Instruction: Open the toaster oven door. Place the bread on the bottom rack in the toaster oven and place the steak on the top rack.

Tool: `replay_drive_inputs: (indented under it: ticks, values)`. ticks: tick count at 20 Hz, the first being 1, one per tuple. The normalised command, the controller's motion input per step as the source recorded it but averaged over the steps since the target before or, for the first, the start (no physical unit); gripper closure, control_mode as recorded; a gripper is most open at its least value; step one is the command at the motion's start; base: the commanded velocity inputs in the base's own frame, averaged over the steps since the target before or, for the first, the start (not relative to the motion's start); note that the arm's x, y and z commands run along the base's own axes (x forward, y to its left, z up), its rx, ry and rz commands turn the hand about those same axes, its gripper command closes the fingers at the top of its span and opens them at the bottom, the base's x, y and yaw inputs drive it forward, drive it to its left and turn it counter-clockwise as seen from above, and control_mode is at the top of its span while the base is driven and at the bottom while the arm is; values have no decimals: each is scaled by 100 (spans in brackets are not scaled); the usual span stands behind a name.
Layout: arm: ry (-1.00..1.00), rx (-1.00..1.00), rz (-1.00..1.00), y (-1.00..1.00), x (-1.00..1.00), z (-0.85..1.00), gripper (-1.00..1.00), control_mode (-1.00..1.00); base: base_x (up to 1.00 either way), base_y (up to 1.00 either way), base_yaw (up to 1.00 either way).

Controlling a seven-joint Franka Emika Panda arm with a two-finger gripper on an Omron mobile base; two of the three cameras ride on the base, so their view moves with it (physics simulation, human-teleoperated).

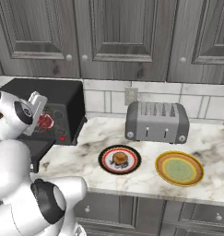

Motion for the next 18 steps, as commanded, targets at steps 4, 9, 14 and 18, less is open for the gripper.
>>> replay_drive_inputs:
  ticks: [4, 9, 14, 18]
  values:
    - [0, -6, 8, 84, 43, -37, 100, -100, 0, 0, 0]
    - [1, -1, 3, 54, 25, -66, 100, -100, 0, 0, 0]
    - [0, 0, 3, 50, 7, -7, 100, -100, 0, 0, 0]
    - [13, 0, 9, 26, 0, -26, 100, -100, 0, 0, 0]
